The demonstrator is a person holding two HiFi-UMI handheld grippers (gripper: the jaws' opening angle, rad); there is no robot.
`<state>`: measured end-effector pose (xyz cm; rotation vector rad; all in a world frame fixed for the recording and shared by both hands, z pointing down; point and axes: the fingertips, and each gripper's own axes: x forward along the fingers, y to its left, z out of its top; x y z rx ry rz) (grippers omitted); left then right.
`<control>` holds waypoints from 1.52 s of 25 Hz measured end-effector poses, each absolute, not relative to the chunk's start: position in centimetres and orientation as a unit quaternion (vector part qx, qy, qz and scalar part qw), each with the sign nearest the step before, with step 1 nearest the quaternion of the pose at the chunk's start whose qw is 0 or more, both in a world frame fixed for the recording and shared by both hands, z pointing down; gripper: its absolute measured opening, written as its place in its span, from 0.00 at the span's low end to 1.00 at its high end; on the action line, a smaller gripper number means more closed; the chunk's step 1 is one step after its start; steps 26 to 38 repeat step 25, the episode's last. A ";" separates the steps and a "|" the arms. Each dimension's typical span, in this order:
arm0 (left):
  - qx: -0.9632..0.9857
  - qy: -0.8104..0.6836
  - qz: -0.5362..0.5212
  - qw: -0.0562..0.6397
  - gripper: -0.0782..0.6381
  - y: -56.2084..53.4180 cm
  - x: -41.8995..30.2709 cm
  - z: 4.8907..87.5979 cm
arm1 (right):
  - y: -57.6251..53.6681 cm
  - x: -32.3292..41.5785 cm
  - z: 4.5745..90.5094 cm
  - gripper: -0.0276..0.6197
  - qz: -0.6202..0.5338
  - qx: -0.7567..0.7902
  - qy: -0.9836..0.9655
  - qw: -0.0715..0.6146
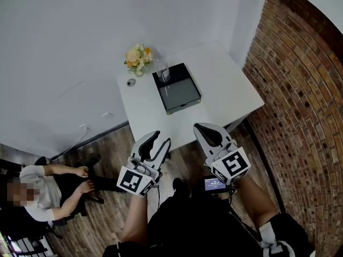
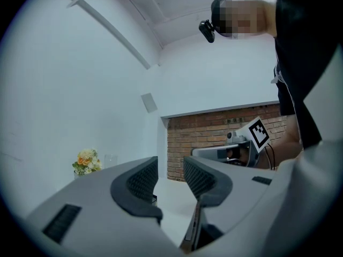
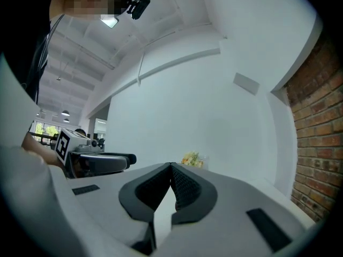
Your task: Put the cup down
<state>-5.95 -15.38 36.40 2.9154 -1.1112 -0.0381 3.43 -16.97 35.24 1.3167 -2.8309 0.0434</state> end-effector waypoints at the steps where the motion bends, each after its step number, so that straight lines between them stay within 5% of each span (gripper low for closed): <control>1: 0.934 -0.356 -0.012 0.011 0.32 -15.3 -6.0 36.4 | -16.9 3.3 35.3 0.06 0.012 0.420 -0.907 0.012; 38: 0.936 -0.351 -0.009 0.013 0.32 -15.7 -5.6 36.4 | -17.4 3.5 35.6 0.06 0.015 0.423 -0.906 0.018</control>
